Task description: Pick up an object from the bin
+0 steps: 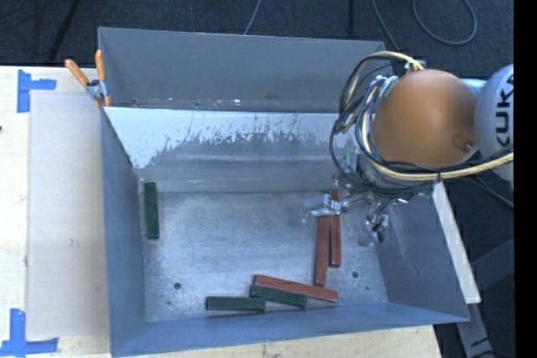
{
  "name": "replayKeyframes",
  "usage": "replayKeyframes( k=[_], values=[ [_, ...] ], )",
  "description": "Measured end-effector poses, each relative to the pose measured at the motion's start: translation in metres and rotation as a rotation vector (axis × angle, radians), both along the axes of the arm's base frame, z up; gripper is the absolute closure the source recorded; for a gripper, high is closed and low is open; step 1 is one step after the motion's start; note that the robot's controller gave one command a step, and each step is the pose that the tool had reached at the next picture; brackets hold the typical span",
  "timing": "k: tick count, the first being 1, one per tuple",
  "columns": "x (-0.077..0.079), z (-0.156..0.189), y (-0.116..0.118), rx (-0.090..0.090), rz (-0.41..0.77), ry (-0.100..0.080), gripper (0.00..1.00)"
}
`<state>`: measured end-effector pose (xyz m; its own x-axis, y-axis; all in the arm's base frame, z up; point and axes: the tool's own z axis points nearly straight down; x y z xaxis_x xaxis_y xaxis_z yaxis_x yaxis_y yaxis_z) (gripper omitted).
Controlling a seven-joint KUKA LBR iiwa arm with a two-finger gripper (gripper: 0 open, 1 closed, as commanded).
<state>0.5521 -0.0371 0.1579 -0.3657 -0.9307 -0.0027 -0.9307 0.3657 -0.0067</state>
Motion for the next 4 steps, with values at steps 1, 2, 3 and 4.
replayKeyframes(
  k=[1, 2, 3, 4],
  values=[
    [0.019, -0.091, -0.022, 0.002, 0.546, 0.012, 0.0],
    [0.02, -0.089, -0.022, 0.002, 0.539, 0.009, 1.0],
    [0.039, 0.002, -0.022, -0.002, 0.541, 0.001, 1.0],
    [0.048, 0.064, -0.025, -0.002, 0.551, 0.002, 1.0]
  ],
)
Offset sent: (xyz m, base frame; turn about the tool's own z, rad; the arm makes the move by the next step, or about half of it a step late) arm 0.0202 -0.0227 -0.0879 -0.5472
